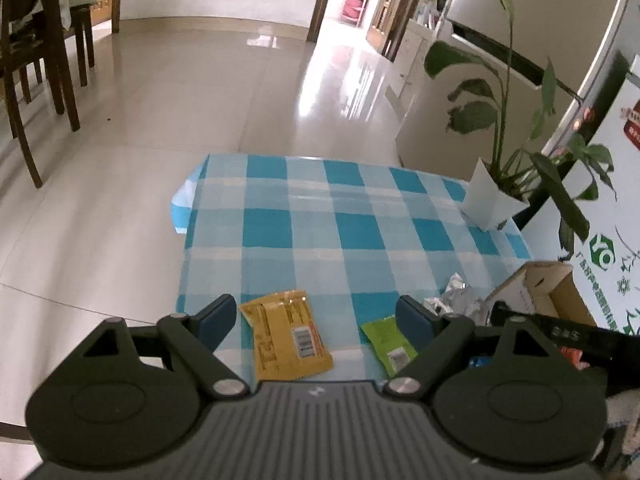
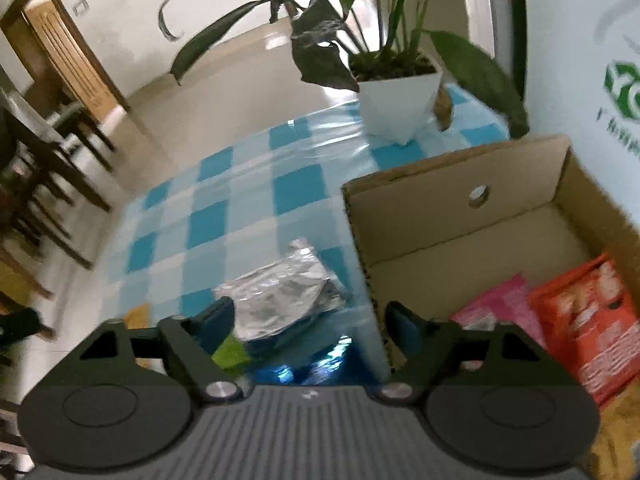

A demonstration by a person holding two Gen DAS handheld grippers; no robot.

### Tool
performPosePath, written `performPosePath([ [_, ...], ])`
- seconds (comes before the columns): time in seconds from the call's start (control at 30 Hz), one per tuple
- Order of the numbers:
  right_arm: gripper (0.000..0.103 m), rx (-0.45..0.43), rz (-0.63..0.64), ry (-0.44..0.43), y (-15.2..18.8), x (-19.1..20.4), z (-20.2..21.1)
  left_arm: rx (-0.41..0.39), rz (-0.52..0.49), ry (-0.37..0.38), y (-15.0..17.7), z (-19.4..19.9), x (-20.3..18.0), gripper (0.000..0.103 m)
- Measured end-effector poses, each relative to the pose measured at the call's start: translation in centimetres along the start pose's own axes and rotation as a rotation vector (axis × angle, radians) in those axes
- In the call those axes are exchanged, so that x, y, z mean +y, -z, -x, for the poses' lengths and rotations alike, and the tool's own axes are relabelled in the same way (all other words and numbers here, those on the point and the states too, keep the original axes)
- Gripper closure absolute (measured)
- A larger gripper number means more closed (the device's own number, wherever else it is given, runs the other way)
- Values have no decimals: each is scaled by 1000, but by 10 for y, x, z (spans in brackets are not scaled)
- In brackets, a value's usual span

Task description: Organize snacks

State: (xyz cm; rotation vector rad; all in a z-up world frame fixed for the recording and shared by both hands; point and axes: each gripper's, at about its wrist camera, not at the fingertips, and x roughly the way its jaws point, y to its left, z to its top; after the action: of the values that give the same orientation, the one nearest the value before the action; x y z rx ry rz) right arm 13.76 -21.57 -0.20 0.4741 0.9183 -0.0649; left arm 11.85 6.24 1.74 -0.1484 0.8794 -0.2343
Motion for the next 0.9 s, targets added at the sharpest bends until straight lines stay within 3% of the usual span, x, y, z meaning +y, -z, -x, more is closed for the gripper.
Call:
performPosePath([
  [0.1, 19, 7, 51, 128, 2, -2, -7, 16, -28, -8, 3, -5, -6, 16],
  [0.17, 20, 19, -8, 166, 1, -15, -10, 36, -38, -10, 6, -9, -8, 17],
  [0.3, 20, -22, -37, 162, -2, -22, 3, 90, -83, -36, 13, -21, -16, 16],
  [0.53, 20, -180, 126, 143, 1, 4, 54, 117, -85, -69, 14, -27, -18, 16],
  [0.63, 20, -215, 209, 94, 7, 22, 71, 113, -77, -81, 13, -28, -17, 16],
  [0.77, 20, -175, 306, 25, 28, 44, 75, 127, -75, -99, 14, -32, -17, 16],
  [0.9, 22, -86, 336, 22, 42, 52, 53, 139, -82, -103, 16, -36, -19, 16],
])
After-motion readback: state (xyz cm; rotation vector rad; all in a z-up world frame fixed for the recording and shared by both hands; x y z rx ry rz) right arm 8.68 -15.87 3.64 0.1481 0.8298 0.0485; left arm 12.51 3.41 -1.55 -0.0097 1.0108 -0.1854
